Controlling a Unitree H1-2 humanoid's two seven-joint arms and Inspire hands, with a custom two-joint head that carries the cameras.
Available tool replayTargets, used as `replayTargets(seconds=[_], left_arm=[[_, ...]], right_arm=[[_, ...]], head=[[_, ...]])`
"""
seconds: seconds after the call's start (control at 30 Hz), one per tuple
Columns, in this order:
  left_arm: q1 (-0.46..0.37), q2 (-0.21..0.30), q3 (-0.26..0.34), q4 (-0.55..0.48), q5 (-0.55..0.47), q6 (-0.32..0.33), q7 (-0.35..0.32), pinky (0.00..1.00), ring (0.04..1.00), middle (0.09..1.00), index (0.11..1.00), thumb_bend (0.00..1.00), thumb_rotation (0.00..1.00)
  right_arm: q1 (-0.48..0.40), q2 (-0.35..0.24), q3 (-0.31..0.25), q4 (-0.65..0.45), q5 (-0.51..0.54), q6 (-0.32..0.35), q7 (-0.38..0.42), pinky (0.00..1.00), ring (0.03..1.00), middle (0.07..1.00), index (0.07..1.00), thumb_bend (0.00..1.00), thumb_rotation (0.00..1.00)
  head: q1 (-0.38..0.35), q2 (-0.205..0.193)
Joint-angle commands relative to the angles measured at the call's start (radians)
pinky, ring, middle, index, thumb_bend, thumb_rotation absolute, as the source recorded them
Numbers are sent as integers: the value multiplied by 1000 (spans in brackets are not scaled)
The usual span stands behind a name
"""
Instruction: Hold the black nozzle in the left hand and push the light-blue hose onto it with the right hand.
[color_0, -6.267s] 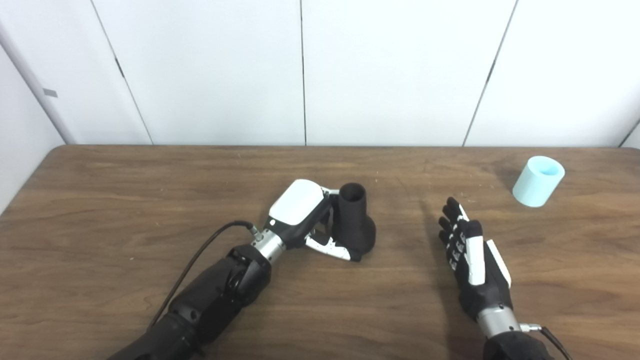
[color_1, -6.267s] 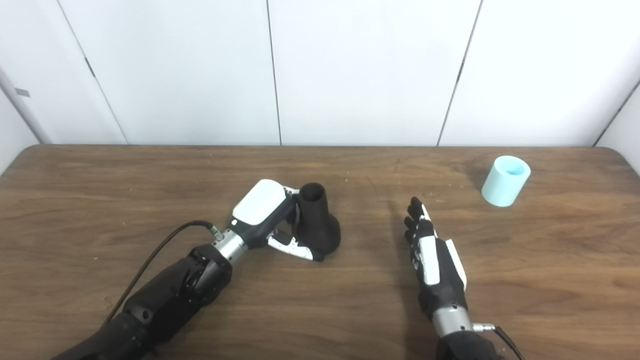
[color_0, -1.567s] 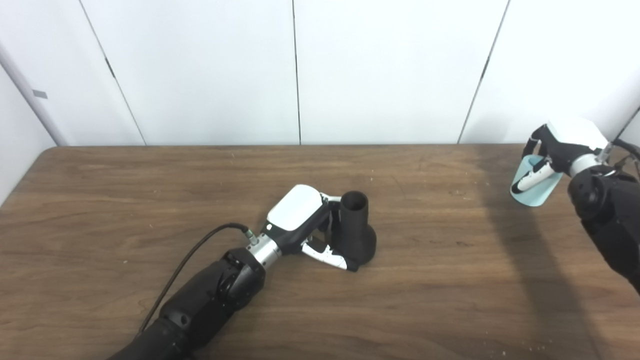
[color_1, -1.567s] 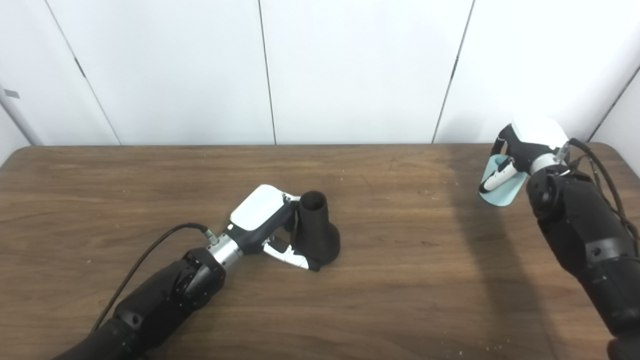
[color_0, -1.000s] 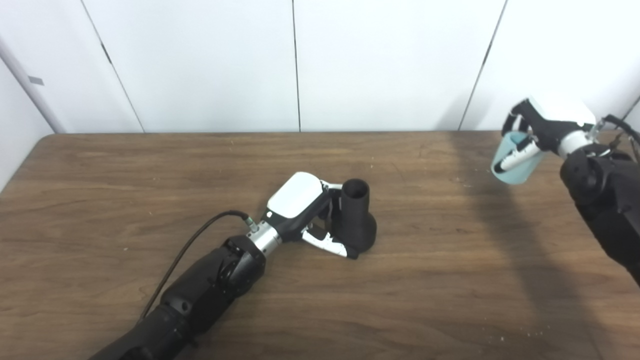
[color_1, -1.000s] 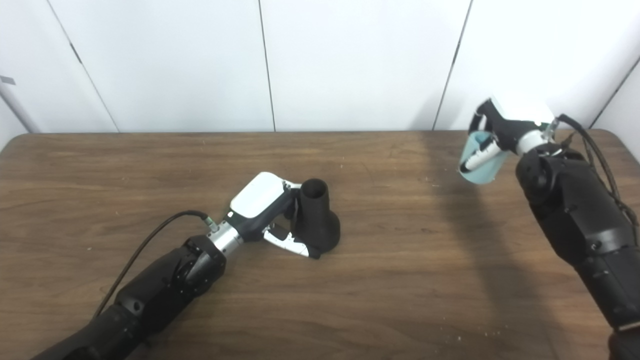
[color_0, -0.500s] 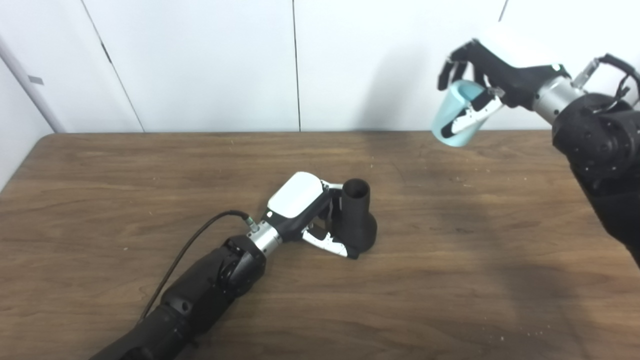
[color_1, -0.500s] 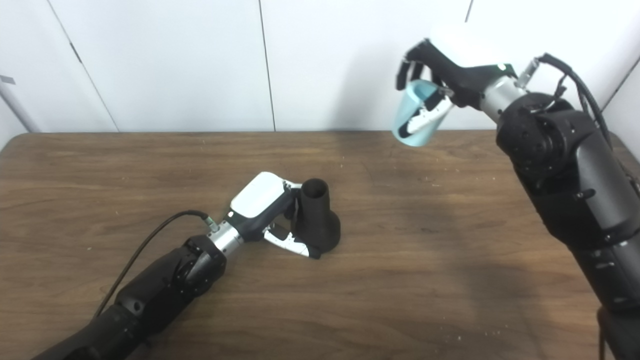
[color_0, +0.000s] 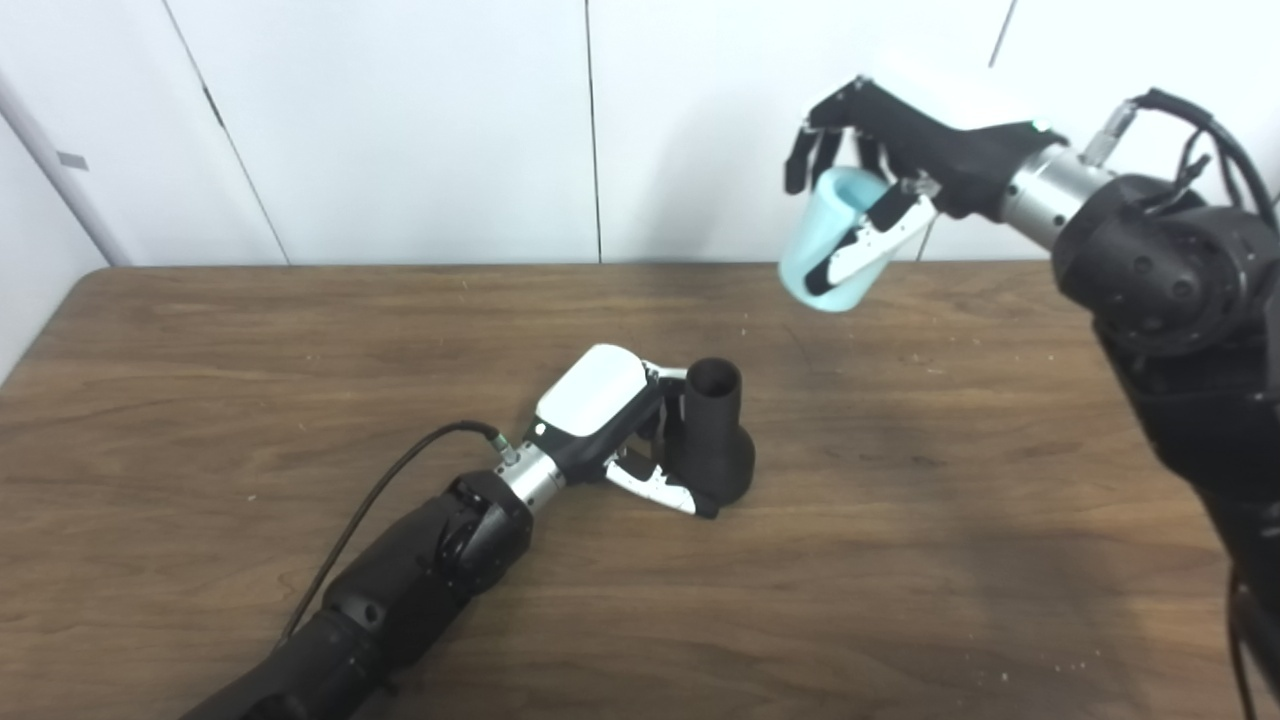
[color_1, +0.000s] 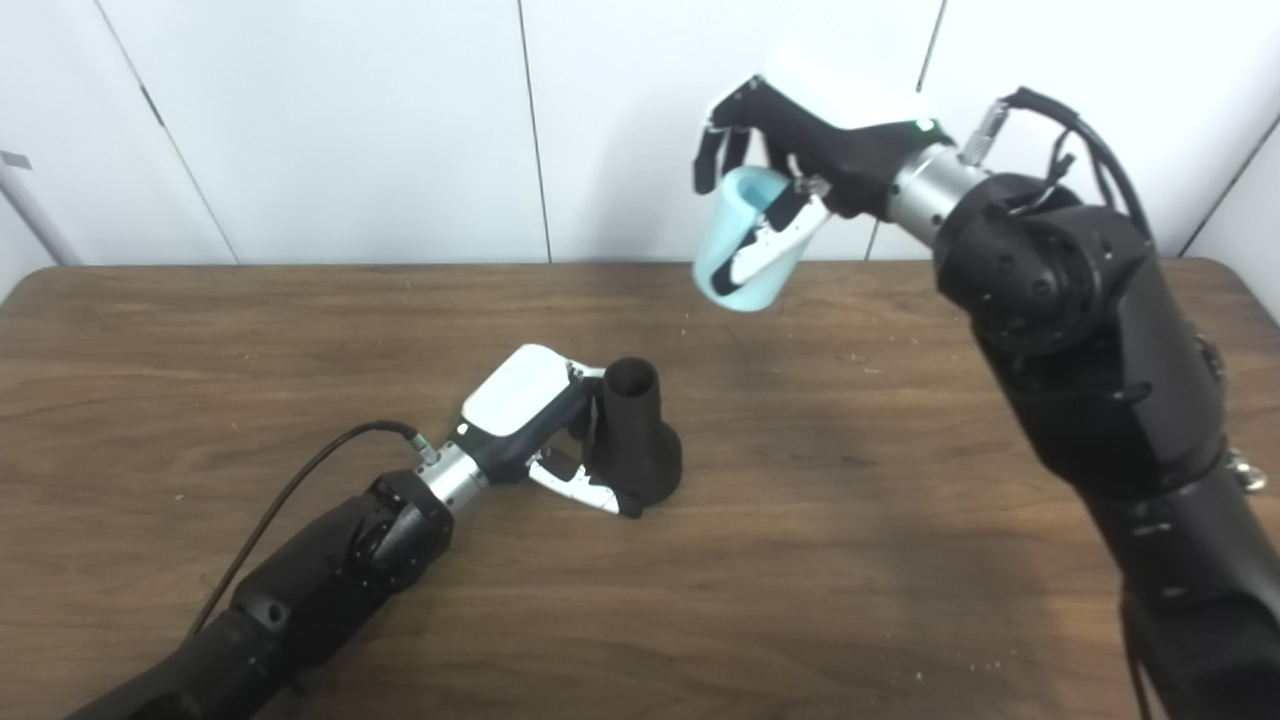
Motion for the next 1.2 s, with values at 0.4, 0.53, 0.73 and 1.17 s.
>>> replayTargets(seconds=[0.4,0.53,0.73,1.17], left_arm=[[145,-1,-80,75,61,36,-148,220,294,322,310,636,414],[147,1,-78,71,60,38,-148,222,294,322,308,636,414],[150,2,-76,68,58,43,-151,227,295,321,298,637,413],[152,2,-77,64,55,49,-154,239,297,324,316,637,411]], right_arm=[[-84,71,19,-48,24,53,62,150,225,472,481,530,0],[-66,87,19,-54,48,73,66,172,246,450,494,527,0],[-52,87,40,-57,19,72,59,154,238,473,482,529,0],[-35,93,70,-55,-10,102,86,186,278,418,519,523,0]], head=[[11,5],[13,8],[11,10],[11,12]])
